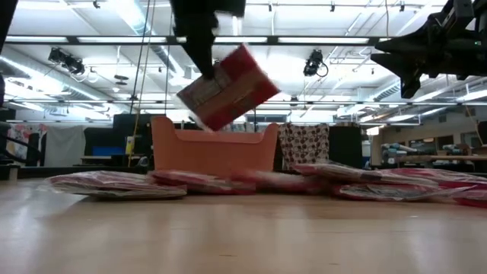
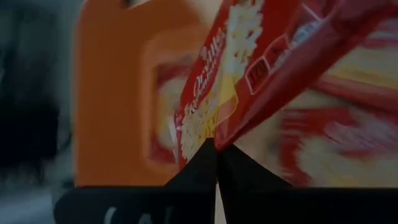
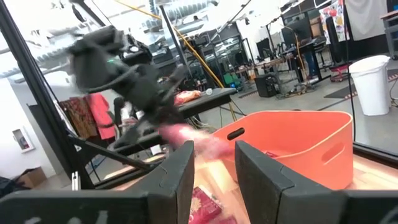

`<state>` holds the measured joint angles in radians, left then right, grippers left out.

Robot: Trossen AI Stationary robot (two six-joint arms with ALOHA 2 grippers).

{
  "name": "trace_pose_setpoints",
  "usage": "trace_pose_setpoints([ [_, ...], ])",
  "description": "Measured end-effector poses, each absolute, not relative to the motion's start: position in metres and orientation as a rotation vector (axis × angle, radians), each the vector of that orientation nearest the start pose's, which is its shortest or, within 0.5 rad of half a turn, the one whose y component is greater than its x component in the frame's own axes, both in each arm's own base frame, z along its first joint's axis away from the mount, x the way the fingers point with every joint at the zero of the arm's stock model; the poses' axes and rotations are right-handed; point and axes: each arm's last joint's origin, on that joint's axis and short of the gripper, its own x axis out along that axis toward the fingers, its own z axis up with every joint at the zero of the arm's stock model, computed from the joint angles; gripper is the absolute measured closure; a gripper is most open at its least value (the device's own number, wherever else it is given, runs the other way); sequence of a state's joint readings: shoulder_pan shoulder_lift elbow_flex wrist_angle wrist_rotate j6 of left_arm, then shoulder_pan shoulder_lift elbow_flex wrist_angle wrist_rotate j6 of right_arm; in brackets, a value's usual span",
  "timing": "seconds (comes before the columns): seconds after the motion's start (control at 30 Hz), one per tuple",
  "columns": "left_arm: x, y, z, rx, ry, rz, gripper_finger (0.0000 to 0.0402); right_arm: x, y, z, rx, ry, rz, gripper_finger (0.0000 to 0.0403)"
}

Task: Sort popcorn bags into baskets
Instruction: Put the red popcorn bag into the orange bin

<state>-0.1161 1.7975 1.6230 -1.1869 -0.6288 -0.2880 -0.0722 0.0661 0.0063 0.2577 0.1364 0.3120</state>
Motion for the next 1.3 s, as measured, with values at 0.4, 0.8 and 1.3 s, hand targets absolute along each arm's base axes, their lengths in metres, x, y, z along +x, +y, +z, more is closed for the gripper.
trace_pose_setpoints([
  [0.4,0.34,0.068,0.267,-0.017,1.251,0.902,0.0394,0.099,-0.011,0.185,0.317,-0.232,-0.174,0.0282],
  [0.8,0.338,0.101,0.24,-0.072,1.267,0.801,0.0341,0.099,-0.011,0.185,0.316,-0.232,-0.175,0.0282],
  [1.3,0.363,-0.016,0.249,0.294,1.269,0.095,0.0285,0.099,-0.011,0.185,0.316,-0.231,-0.175,0.0282],
])
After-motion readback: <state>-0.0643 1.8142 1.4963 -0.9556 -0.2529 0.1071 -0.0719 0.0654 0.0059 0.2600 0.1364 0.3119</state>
